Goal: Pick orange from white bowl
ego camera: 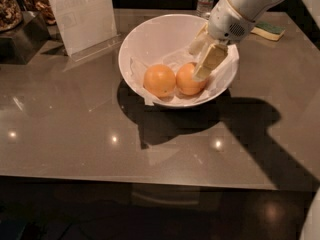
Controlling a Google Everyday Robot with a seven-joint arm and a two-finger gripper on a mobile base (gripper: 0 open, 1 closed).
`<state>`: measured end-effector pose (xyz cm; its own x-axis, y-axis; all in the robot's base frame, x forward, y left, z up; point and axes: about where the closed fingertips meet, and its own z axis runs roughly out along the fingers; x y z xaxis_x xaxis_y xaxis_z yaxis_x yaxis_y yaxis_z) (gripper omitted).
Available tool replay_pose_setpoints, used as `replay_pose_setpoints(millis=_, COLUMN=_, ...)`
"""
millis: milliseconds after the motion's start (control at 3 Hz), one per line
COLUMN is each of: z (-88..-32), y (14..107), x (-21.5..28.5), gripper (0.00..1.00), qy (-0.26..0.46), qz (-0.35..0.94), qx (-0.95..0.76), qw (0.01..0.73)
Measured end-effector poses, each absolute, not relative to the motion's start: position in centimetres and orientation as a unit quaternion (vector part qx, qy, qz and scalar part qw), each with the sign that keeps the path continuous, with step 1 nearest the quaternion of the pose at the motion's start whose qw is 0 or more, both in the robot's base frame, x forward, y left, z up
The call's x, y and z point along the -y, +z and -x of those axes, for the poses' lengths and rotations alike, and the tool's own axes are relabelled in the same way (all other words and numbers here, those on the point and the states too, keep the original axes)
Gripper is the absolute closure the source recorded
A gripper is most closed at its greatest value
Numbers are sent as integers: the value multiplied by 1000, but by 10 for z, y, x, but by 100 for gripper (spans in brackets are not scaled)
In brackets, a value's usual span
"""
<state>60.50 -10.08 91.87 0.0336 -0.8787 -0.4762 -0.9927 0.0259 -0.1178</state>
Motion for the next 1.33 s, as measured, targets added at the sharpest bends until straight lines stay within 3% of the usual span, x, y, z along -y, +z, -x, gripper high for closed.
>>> replay_pose_setpoints(millis=333, z=-610, y=905, x=94, gripper=25, qy=150, qz=686, qx=-681, qw=207)
replay_pose_setpoints(millis=1333, z=-613, y=871, x=101, gripper=28, qy=192, qz=663, qx=-698, qw=190)
